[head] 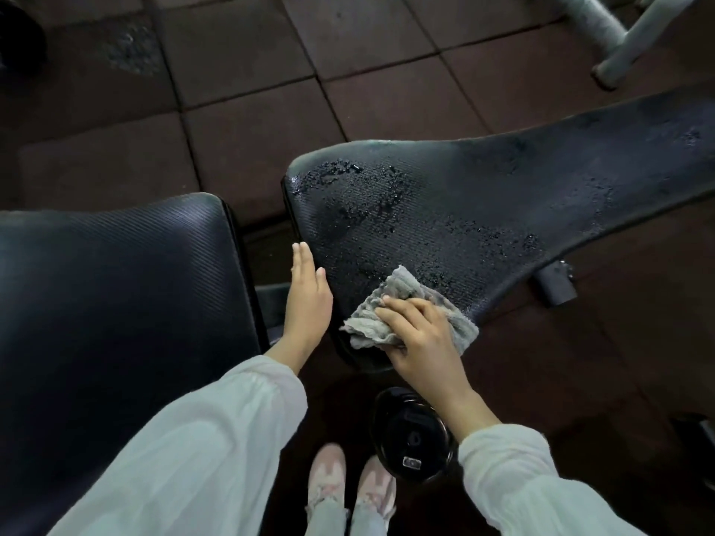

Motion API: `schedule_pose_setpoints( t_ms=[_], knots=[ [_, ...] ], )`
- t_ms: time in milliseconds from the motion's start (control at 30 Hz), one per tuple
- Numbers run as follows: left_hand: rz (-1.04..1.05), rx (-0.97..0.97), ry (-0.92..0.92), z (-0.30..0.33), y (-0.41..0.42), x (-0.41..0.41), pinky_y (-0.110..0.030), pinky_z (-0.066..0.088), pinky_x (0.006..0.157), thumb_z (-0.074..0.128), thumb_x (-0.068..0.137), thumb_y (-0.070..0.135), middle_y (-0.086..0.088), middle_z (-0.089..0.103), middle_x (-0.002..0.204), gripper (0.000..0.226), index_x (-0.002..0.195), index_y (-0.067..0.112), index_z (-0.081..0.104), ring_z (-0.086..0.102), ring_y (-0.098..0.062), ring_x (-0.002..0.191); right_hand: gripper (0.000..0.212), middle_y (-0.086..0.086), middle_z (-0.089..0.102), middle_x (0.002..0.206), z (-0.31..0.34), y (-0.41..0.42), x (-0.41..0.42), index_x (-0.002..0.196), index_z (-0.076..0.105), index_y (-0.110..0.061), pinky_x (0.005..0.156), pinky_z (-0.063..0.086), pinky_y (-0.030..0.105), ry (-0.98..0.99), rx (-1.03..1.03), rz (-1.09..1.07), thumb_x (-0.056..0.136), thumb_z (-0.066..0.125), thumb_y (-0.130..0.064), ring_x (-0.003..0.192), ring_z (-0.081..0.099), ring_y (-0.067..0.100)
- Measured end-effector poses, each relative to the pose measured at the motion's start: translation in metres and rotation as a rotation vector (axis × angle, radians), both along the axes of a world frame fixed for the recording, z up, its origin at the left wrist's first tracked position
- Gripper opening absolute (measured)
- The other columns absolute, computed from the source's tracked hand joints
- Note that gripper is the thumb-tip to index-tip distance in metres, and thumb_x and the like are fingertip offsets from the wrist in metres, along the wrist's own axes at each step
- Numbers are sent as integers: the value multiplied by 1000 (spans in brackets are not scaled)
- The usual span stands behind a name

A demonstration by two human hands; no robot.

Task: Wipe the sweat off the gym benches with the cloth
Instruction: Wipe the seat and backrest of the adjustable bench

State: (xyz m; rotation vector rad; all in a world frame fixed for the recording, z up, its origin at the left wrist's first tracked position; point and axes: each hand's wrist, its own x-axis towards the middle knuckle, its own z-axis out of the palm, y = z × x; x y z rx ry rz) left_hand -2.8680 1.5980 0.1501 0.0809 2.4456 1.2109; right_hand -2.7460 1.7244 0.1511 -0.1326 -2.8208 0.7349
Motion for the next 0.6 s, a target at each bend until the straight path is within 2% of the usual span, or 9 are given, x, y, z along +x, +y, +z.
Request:
schedule_pose_setpoints(
  t_ms=[100, 133, 167, 200, 267, 400, 500, 600],
  knots=[
    [-57, -21, 68, -7, -6, 5, 1, 5, 92, 25, 102, 16, -1, -3, 157, 51, 148, 11, 4, 0, -13, 143, 50, 3, 65, 113, -4, 11, -2, 105, 67, -12, 85, 45, 43, 23, 8, -27, 57, 80, -5, 103, 46, 20],
    [-87, -40, 114, -7, -7, 7, 0, 8, 93, 26, 102, 15, -2, -2, 157, 51, 148, 10, 6, 1, -15, 143, 48, 4, 65, 113, -4, 13, -5, 105, 67, -11, 85, 46, 45, 30, 9, -47, 59, 79, -6, 103, 46, 20],
    [-126, -60, 159, -6, -7, 7, -6, 11, 100, 27, 101, 14, -4, 0, 157, 51, 148, 8, 9, 3, -18, 144, 47, 5, 65, 113, -5, 13, -9, 105, 67, -11, 86, 46, 46, 35, 13, -61, 60, 77, -6, 104, 45, 21],
    [-173, -86, 202, -7, -9, 7, -18, 12, 109, 28, 100, 13, -8, 3, 157, 50, 147, 6, 13, 4, -22, 144, 45, 5, 64, 113, -5, 13, -11, 105, 67, -10, 86, 45, 46, 38, 21, -65, 61, 74, -8, 104, 45, 21],
    [-263, -150, 275, -8, -11, 4, -34, 11, 115, 29, 99, 11, -12, 7, 156, 49, 146, 4, 19, 6, -26, 144, 42, 5, 64, 113, -5, 8, -10, 105, 67, -10, 87, 41, 43, 47, 44, -45, 63, 68, -11, 104, 45, 22],
    [-349, -233, 414, -13, -11, 1, -40, 19, 115, 35, 97, 6, -19, 15, 153, 47, 143, -1, 27, 12, -32, 142, 40, 1, 62, 118, -6, 3, 9, 108, 63, -16, 87, 36, 38, 43, 60, 79, 68, 56, -16, 107, 46, 21],
    [-363, -248, 435, -16, -12, 2, -35, 16, 115, 40, 98, 10, -18, 13, 153, 47, 143, 2, 28, 10, -30, 142, 39, -3, 62, 117, -6, 13, 15, 108, 60, -20, 86, 36, 35, 35, 72, 97, 70, 52, -22, 107, 47, 19],
    [-364, -217, 439, -18, -13, 0, -28, 10, 113, 42, 98, 16, -14, 12, 154, 49, 143, 4, 28, 8, -28, 143, 36, -2, 64, 108, -3, 21, -4, 102, 65, -18, 84, 33, 34, 16, 55, -29, 70, 52, -29, 103, 45, 19]
  ],
)
